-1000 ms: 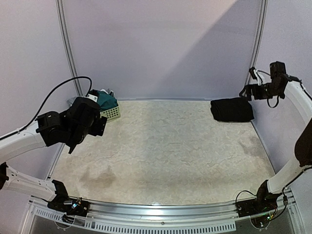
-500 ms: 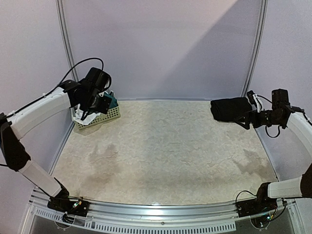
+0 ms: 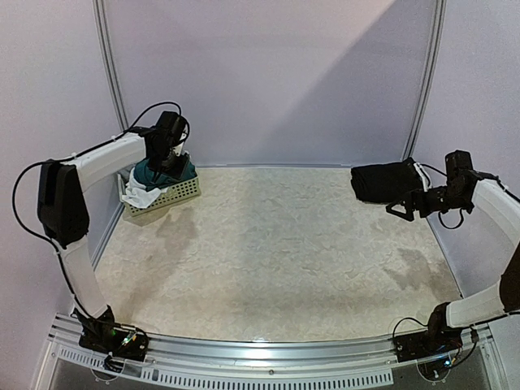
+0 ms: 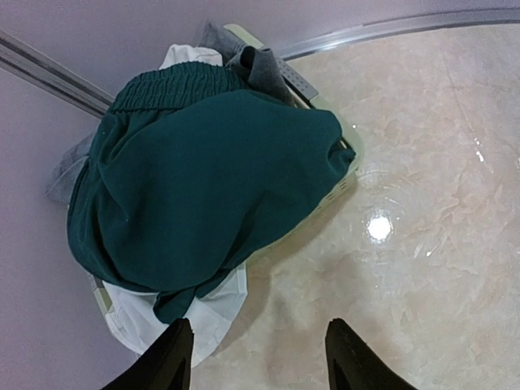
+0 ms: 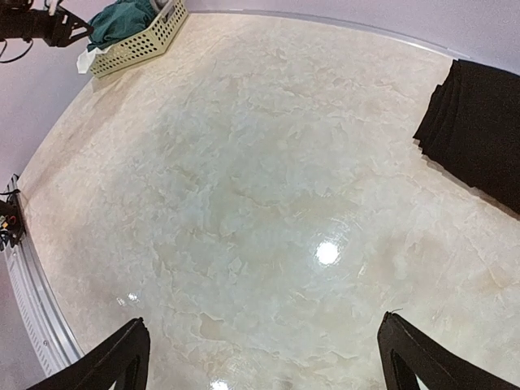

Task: Fold and stack the mixed laundry pile
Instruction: Pick up the crumpled shorts and place them in the bin.

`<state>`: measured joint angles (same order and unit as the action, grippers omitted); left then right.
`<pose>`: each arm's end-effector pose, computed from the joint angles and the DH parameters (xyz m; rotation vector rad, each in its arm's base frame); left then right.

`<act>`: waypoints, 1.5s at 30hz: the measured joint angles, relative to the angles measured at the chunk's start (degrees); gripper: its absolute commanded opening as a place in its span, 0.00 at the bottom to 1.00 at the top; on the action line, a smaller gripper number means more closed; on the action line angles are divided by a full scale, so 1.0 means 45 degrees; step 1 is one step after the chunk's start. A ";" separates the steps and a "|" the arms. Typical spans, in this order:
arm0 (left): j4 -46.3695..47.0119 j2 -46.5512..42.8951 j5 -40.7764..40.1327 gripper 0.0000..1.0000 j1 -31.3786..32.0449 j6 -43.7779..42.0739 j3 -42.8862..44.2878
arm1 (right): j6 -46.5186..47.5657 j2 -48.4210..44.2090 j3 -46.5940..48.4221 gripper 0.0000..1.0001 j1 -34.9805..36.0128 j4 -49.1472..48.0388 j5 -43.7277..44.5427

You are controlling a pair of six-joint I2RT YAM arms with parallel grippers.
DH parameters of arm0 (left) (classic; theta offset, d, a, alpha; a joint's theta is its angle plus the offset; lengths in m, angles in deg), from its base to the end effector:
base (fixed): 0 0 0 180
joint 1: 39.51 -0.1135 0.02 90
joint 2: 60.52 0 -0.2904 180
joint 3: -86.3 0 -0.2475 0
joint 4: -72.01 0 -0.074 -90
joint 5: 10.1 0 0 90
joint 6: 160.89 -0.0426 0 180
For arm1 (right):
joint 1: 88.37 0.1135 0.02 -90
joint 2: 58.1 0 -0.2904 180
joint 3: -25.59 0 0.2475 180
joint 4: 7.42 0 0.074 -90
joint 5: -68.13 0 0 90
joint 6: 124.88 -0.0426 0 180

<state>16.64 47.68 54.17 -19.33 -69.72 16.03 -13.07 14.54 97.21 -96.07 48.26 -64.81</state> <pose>0.4047 -0.1291 0.3053 0.2213 2.4128 0.3962 0.2403 -0.0032 0.2984 -0.5540 2.2617 0.7034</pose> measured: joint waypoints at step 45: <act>-0.0680 0.2744 0.1010 0.00 -0.1015 -0.0894 0.4362 | 0.1321 0.0816 -0.0005 0.99 0.0010 0.0947 -0.0593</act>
<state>13.58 60.03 58.71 -23.90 -73.74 35.66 -7.13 18.21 97.18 -96.03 52.52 -67.47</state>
